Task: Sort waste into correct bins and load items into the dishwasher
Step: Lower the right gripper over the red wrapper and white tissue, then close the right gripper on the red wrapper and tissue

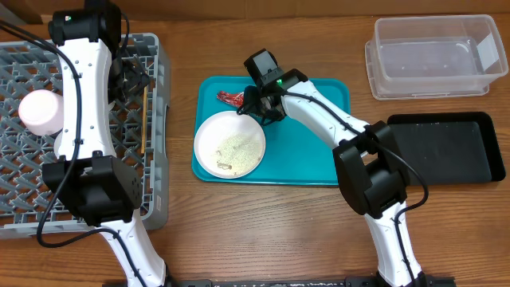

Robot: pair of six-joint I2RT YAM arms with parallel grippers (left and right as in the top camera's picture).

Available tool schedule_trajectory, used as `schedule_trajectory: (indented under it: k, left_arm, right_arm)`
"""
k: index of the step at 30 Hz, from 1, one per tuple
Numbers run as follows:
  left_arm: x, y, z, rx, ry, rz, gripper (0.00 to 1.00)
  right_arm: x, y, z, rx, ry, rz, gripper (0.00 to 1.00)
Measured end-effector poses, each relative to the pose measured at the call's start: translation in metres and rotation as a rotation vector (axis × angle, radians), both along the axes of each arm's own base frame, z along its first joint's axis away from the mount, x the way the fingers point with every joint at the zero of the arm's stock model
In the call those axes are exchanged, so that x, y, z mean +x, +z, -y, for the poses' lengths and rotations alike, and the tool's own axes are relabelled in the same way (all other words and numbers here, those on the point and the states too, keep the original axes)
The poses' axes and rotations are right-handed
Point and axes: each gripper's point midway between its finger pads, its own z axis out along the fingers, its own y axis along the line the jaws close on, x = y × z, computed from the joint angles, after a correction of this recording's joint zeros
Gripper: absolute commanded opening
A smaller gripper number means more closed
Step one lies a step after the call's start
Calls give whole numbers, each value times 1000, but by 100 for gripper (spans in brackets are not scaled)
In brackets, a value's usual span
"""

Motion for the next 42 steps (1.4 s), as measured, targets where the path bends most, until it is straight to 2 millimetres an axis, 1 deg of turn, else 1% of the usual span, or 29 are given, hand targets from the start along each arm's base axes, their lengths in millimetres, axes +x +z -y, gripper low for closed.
schedule_trajectory:
  k: [2,4,6,9,11,13,18,21,23,24,26,32,37,38,39,40,41,42]
  left_arm:
    - [0,0,0,0,0,0,100]
    - [0,0,0,0,0,0,100]
    - [0,0,0,0,0,0,100]
    - [0,0,0,0,0,0,100]
    - [0,0,0,0,0,0,100]
    - [0,0,0,0,0,0,100]
    - [0,0,0,0,0,0,100]
    - [0,0,0,0,0,0,100]
    - [0,0,0,0,0,0,100]
    - [0,0,0,0,0,0,100]
    - [0,0,0,0,0,0,100]
    - [0,0,0,0,0,0,100]
    - [0,0,0,0,0,0,100]
    - [0,0,0,0,0,0,100]
    - [0,0,0,0,0,0,100]
    - [0,0,0,0,0,0,100]
    - [0,0,0,0,0,0,100]
    - [0,0,0,0,0,0,100]
  right_arm:
    - [-2,-3,1,-5,-1,-7,49]
    - [-3,-5,2,-7,-2,-11,45]
    - [-3,-5,2,-6,-3,-12,43]
    - [-3,-5,2,-4,-9,-14,35]
    - [-3,-5,2,-2,-16,-16,34]
    - [-3,-5,2,-1,-20,-18,30]
    - [-5,-6,3,-4,-24,-24,17]
    - [-7,-7,5,-12,-24,-36,13]
    - [-10,-7,6,-18,-22,-45,6]
    - [-11,-7,7,-22,-22,-52,4]
    - [-12,-6,8,-28,-25,-62,4]
    - [-13,8,8,-37,-25,-76,4]
    - [-14,15,9,-41,-25,-82,4]
    - [-13,16,8,-40,-25,-81,12]
    - [-13,17,8,-38,-27,-80,25]
    - [-12,18,8,-34,-33,-78,45]
    - [-12,19,7,-33,-29,-74,73]
    - [-10,21,7,-29,-28,-66,93]
